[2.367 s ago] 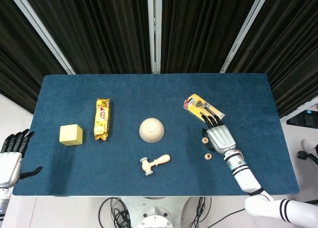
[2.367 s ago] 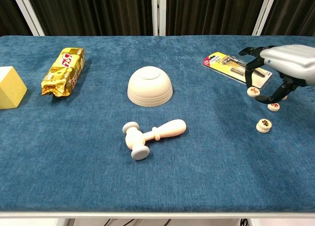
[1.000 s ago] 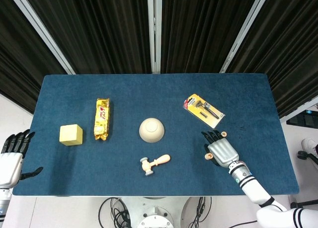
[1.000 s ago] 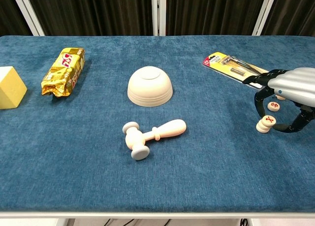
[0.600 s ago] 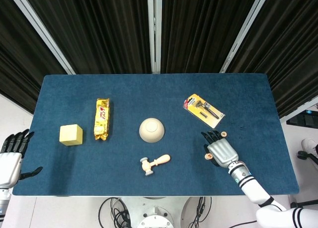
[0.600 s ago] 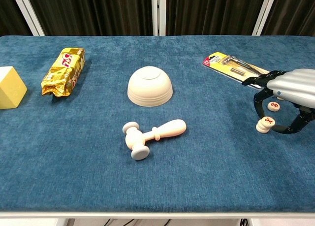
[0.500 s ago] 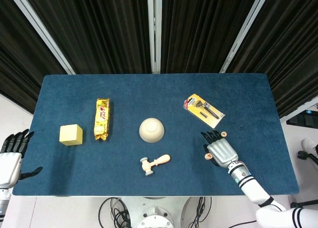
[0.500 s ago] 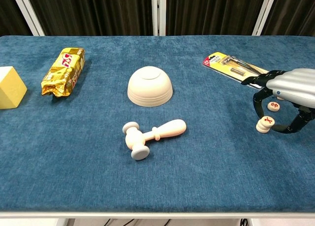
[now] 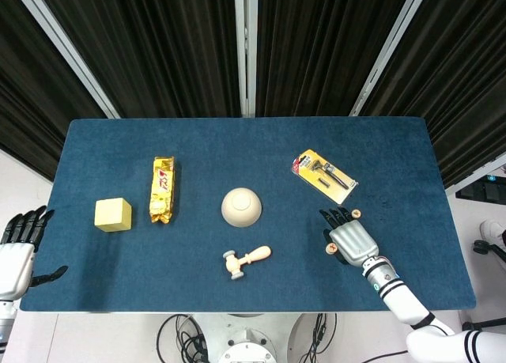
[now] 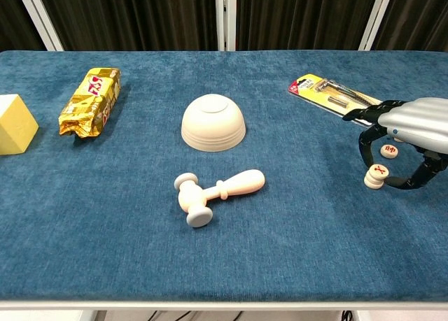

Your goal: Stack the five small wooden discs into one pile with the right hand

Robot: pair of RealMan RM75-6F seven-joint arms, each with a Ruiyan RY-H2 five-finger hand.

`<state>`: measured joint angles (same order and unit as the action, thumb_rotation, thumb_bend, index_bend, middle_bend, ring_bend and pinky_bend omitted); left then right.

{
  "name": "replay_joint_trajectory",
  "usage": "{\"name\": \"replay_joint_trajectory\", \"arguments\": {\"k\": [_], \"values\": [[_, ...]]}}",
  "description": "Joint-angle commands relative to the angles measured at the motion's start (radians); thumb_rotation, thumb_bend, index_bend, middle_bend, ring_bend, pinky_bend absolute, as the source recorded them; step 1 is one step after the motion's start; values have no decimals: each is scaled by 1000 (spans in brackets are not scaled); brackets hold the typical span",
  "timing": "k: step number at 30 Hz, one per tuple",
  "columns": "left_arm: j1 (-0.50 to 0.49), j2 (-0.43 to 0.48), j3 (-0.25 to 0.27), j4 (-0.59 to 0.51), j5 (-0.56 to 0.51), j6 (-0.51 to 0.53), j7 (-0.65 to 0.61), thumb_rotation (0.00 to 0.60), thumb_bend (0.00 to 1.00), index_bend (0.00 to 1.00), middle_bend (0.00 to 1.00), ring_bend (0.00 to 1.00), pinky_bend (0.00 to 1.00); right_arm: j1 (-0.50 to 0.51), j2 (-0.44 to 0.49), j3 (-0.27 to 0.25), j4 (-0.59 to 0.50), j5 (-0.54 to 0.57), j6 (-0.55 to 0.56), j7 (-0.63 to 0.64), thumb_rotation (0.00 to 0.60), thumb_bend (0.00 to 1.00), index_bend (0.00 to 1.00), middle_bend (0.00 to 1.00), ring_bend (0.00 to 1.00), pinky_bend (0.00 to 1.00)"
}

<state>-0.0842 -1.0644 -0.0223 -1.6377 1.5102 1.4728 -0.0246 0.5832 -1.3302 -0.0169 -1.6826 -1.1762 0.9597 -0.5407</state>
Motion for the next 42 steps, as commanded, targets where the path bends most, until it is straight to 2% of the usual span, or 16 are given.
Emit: {"name": "replay_joint_trajectory", "arguments": {"k": [1,8,15,22,29,42], "values": [[0,0,0,0,-1,0,0,600,58,17,0,0,0,1,3,0,-2,2,-1,-1,600,266,414,1,0,0],[1,1,0,-1,1,1,-1,600,58,17,0,0,0,-4,23,4,-22,-4,12,12,600,254,368,0,0,0],[0,1,2,-2,5,1,-1,600,58,17,0,0,0,-20,73,33,-34,-10,51,67,600,253,348,2,0,0],[-2,0,2,-3,2,-4,3,600,59,17,0,0,0,-20,14,47,92,52,40,60,600,253,264,0,0,0],[-6,-3,1,2,-5,-15,4,600,59,18,0,0,0,-28,-66,51,203,43,44,92,600,250,235,0,0,0],[-5,-2,1,2,-8,-16,1,600,59,18,0,0,0,-37,-121,57,264,23,47,106,600,269,398,0,0,0]]}}
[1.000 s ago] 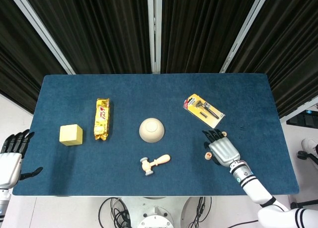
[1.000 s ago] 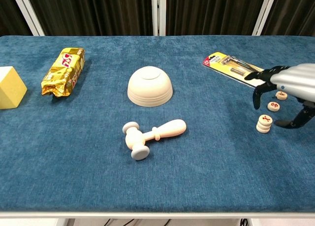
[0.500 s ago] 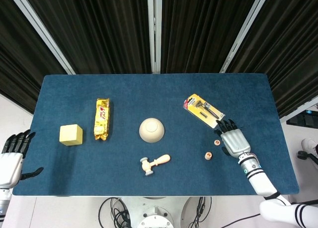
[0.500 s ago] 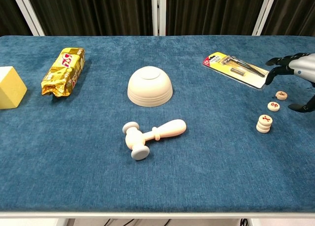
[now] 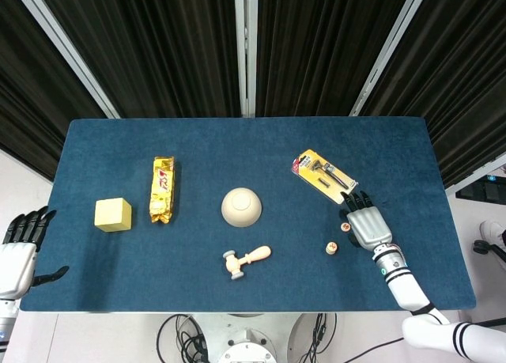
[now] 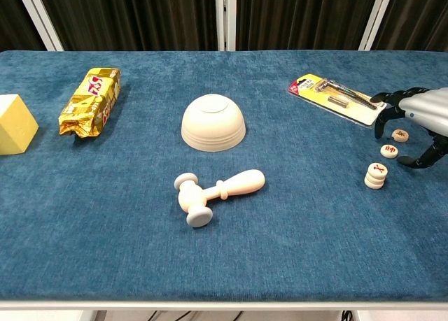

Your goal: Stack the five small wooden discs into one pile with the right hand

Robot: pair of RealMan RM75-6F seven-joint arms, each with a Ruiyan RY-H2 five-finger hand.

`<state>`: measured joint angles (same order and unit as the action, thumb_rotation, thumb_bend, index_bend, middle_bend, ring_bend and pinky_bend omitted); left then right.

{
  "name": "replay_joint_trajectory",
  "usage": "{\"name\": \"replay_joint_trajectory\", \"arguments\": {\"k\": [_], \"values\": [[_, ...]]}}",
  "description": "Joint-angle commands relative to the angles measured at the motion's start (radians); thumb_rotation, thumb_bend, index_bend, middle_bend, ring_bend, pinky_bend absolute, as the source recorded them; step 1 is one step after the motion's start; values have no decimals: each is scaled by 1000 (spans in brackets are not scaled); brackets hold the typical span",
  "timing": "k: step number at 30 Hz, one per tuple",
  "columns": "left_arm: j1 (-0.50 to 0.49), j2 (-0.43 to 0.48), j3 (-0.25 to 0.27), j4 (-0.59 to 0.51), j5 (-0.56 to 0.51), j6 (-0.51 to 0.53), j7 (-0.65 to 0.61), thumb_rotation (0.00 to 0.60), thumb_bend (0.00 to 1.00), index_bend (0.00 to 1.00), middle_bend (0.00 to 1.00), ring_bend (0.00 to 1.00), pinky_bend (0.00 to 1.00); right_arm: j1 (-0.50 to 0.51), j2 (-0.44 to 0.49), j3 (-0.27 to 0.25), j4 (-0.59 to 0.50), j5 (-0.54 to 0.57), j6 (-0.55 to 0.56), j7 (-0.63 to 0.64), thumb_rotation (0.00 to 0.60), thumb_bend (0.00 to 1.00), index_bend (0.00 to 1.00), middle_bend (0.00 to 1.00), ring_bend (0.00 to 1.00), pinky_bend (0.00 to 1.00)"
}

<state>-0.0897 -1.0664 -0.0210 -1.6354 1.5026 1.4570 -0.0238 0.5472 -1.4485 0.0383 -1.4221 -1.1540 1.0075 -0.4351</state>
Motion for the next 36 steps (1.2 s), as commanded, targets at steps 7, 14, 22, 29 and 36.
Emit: {"name": "replay_joint_trajectory", "arguments": {"k": [7,14,22,29,36], "values": [[-2,-2,1,1,-2,-6,2,600,59,18,0,0,0,-3,-6,5,16,3,-10,2,600,270,423,4,0,0],[-2,-1,2,1,1,-5,1,600,59,18,0,0,0,-1,-11,13,26,5,-19,8,600,270,445,7,0,0],[-3,-1,2,3,-2,-8,-2,600,58,18,0,0,0,2,-14,18,30,10,-33,9,600,270,452,8,0,0],[-3,-3,1,8,6,-1,-7,600,58,19,0,0,0,2,-17,23,30,5,-31,15,600,271,471,11,0,0],[-5,-8,3,16,7,-6,-11,600,58,24,0,0,0,-1,-20,25,32,3,-24,12,600,274,537,11,0,0]]}}
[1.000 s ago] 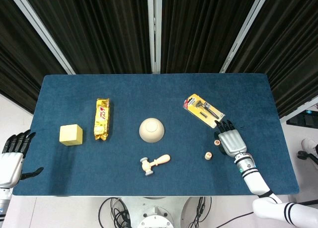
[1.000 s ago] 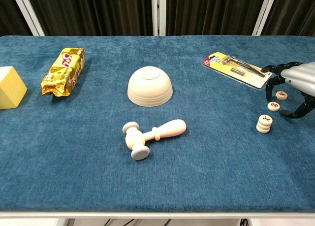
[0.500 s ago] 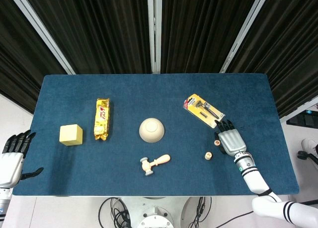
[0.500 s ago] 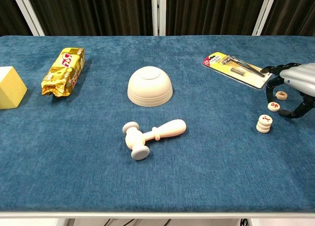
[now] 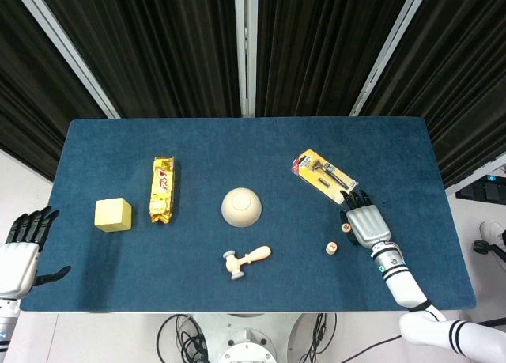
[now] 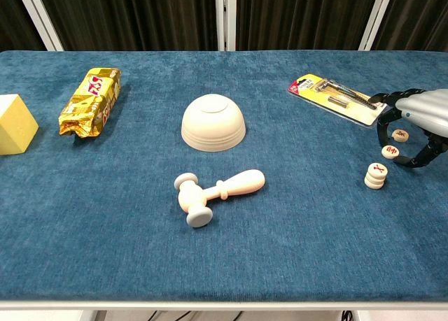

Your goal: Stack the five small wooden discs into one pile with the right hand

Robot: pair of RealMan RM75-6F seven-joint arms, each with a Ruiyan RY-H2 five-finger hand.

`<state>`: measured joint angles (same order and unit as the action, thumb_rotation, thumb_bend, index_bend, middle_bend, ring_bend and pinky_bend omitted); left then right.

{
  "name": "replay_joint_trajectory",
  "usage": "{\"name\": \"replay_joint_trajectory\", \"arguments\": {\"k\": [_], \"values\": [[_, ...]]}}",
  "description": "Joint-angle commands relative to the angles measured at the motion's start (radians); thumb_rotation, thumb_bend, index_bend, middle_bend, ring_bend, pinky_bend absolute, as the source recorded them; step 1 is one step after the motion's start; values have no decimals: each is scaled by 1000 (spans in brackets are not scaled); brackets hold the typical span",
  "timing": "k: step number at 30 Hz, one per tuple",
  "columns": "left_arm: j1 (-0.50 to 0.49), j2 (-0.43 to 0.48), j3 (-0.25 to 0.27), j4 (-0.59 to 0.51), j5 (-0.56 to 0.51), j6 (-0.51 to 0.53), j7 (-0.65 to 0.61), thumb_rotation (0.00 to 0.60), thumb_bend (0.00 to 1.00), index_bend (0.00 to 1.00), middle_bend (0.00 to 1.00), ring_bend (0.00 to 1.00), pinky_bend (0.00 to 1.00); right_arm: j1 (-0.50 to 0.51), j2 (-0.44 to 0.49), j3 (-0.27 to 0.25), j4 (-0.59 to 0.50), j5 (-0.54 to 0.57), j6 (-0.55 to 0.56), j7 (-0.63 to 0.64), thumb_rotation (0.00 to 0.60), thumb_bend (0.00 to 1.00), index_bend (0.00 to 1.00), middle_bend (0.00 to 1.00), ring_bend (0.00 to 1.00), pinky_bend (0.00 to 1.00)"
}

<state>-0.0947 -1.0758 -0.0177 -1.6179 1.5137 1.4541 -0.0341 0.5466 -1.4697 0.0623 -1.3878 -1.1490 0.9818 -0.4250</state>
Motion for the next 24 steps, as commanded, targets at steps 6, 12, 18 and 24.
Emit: {"name": "replay_joint_trajectory", "arguments": {"k": [6,12,18,24], "values": [[1,5,-1,-4,-7,-2,-1,600,59,24,0,0,0,-2,48,4,-63,-35,13,23,600,275,541,7,0,0],[0,6,-1,-9,-8,-3,4,600,59,24,0,0,0,-3,123,-7,-175,-100,40,17,600,275,554,8,0,0],[1,5,1,-12,-2,1,9,600,58,24,0,0,0,-1,156,-37,-252,-123,27,-30,600,274,566,8,0,0],[1,6,2,-13,1,1,10,600,59,24,0,0,0,7,156,-48,-272,-106,-4,-49,600,275,569,0,0,0]]}}
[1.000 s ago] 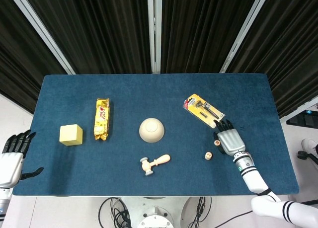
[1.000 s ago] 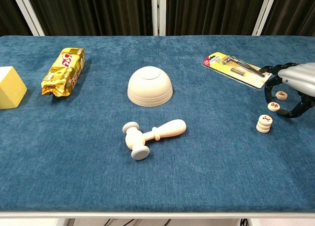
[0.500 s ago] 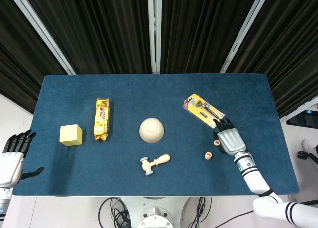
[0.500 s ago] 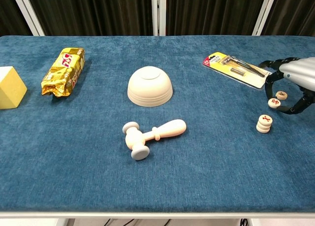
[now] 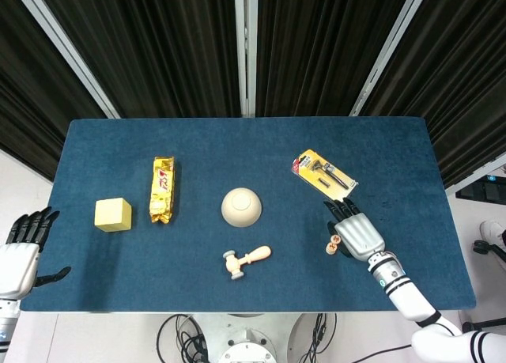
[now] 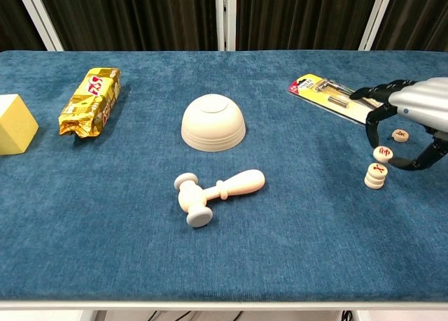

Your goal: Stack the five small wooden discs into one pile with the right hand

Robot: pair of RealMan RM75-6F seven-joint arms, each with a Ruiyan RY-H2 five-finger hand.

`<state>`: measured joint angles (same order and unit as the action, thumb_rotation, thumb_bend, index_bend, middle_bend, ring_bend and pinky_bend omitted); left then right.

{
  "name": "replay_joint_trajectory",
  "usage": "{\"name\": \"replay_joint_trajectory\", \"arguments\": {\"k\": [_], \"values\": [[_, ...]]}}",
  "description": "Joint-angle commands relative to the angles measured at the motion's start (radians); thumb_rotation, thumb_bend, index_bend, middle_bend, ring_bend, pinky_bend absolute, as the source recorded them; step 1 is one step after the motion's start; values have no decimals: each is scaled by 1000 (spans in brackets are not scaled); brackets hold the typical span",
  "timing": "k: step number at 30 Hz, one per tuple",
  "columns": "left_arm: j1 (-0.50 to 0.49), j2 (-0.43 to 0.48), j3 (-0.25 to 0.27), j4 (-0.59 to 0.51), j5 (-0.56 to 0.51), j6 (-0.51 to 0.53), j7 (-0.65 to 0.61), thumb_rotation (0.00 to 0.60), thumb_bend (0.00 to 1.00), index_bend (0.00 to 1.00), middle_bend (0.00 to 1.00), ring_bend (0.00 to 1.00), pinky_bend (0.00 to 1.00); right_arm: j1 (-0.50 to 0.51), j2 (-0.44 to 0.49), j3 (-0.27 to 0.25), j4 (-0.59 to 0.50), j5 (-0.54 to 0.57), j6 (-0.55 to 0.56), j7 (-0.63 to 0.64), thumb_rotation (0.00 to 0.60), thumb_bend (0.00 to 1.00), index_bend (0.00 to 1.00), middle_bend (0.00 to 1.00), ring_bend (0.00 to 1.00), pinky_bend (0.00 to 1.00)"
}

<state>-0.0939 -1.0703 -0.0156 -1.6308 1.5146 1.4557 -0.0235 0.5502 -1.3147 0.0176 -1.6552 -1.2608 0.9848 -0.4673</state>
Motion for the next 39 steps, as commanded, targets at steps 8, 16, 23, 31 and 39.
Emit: {"name": "replay_joint_trajectory", "arguments": {"k": [8,16,23,31,39], "values": [[1,2,0,0,1,3,-4,600,59,24,0,0,0,-2,-4,-14,-20,-4,5,-21,600,275,568,0,0,0],[2,1,0,-1,1,4,0,600,59,24,0,0,0,-7,-2,-21,-29,-5,13,-37,600,274,565,0,0,0],[2,2,-2,0,-5,3,-5,600,59,24,0,0,0,-7,-3,-19,-31,-7,17,-40,600,277,548,0,0,0],[3,3,-1,0,-1,6,-8,600,58,24,0,0,0,-4,-8,-21,-32,0,13,-54,600,277,526,0,0,0],[3,3,-1,0,-3,4,-8,600,59,24,0,0,0,-3,-14,-20,-32,8,13,-61,600,276,501,0,0,0]]}}
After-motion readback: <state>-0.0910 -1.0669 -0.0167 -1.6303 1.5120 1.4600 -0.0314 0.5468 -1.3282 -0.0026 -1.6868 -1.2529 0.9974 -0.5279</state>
